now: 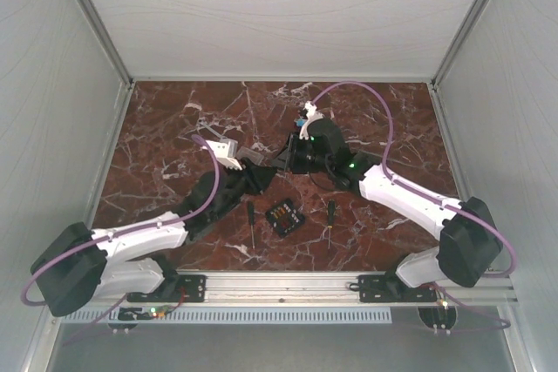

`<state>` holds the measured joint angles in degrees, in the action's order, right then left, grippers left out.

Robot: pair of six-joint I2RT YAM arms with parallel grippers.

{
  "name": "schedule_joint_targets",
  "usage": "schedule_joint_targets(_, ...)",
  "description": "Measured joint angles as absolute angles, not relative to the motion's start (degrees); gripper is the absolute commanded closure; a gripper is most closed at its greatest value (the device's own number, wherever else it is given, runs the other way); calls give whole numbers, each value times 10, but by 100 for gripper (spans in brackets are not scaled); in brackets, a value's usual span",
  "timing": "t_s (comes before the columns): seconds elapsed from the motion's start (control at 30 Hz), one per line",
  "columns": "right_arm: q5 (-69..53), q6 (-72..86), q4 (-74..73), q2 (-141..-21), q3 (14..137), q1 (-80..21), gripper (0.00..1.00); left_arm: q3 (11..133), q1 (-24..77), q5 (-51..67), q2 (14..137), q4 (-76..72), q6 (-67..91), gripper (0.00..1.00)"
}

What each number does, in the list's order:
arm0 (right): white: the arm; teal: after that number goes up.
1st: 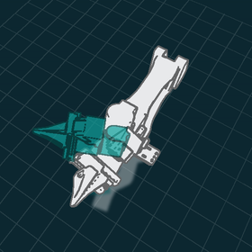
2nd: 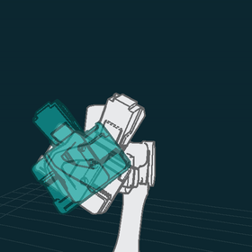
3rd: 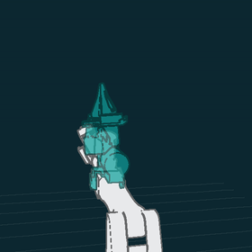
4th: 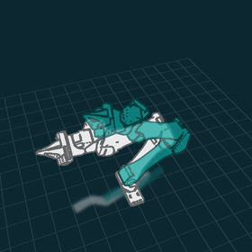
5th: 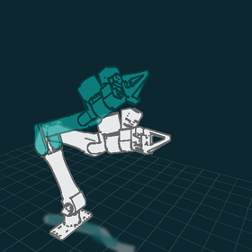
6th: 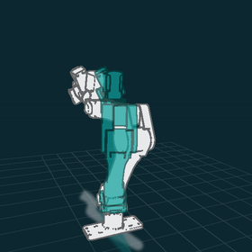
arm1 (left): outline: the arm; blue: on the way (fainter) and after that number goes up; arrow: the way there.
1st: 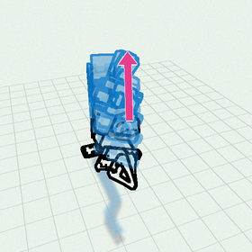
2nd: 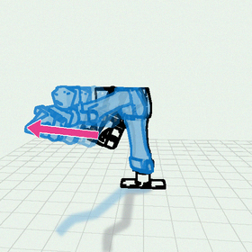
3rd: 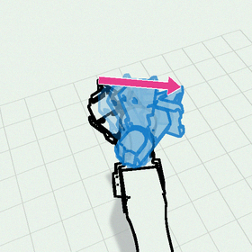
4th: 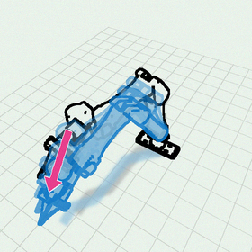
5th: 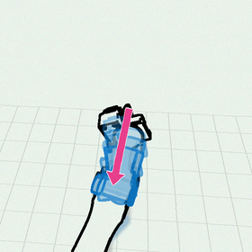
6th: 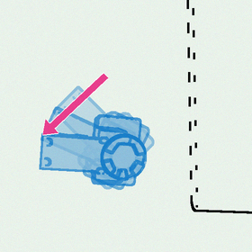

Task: Snap on the fuse box
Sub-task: Pick up the fuse from the center of the board.

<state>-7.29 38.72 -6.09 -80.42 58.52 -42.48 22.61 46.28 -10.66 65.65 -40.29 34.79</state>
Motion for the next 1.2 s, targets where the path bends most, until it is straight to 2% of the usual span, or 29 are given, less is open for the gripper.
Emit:
schedule_joint_targets(0.1, -72, 389, -60, -798, 581, -425, 81, 230, 465, -110, 667, -407, 339, 79)
schedule_joint_targets(0.27, -68, 390, -56, -789, 575, -425, 81, 243, 468, -112, 682, -408, 331, 82)
schedule_joint_targets(0.5, -67, 394, -51, -786, 570, -425, 77, 244, 470, -114, 684, -412, 329, 100)
schedule_joint_targets(0.83, -104, 362, -24, -742, 545, -406, 58, 242, 467, -88, 650, -411, 296, 100)
schedule_joint_targets(1.2, -199, 166, -63, -642, 561, -367, 46, 238, 358, 156, 568, -401, 290, 100)
